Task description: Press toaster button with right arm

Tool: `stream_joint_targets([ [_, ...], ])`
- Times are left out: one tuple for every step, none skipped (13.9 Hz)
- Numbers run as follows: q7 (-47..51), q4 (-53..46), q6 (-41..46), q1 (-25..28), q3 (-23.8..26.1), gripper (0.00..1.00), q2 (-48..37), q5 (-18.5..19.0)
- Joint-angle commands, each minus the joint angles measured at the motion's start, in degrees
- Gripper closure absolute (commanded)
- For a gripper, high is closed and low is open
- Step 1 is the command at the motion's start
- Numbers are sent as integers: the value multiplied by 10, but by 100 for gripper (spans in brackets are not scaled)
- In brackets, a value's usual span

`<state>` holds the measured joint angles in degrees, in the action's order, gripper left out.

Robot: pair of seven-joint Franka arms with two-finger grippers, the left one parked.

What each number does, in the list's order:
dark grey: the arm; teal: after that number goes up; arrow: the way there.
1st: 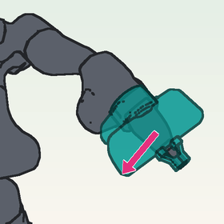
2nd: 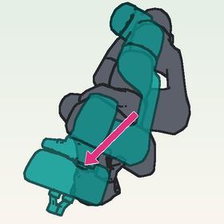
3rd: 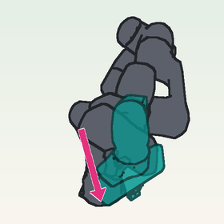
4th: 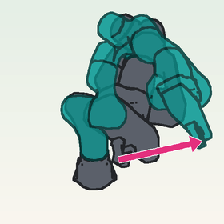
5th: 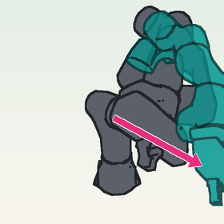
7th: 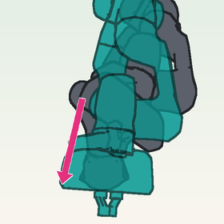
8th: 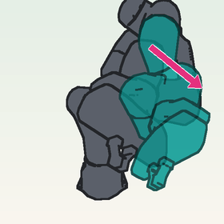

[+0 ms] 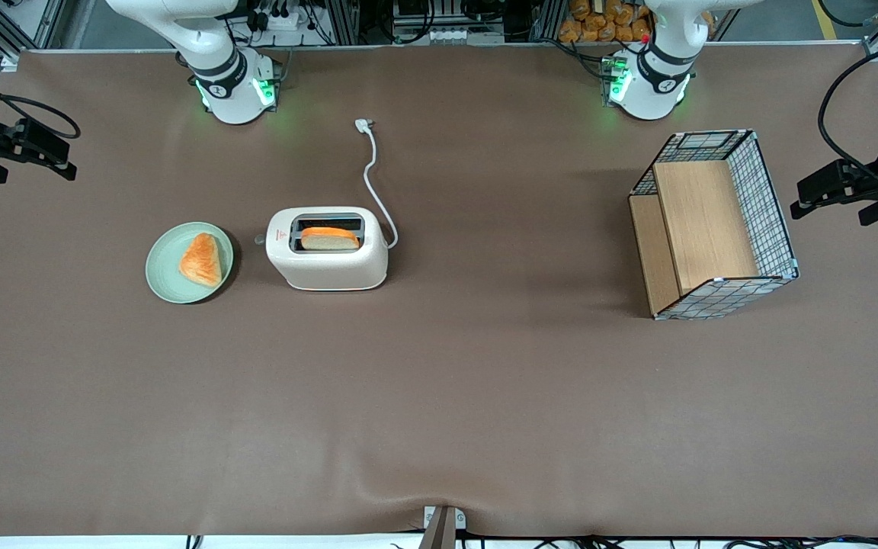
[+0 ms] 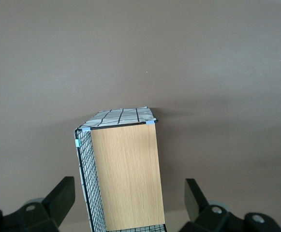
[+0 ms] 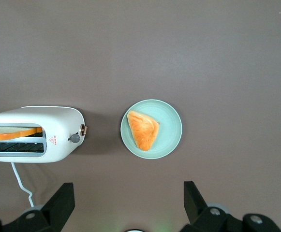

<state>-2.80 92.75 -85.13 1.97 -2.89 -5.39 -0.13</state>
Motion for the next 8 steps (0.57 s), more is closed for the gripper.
stream_joint_targets([
  [-10,-1,8,-4,3,0,-2,3],
  [-11,-6,9,-4,3,0,-1,7],
  [-9,-6,9,-4,3,0,-1,8],
  [-7,-6,8,-4,3,0,-1,8],
  [-6,-6,8,-5,3,0,-1,7],
  [-5,-7,8,-6,2,0,-1,7],
  [-4,-7,9,-6,2,0,-1,7],
  [-3,-7,9,-6,1,0,-1,7],
])
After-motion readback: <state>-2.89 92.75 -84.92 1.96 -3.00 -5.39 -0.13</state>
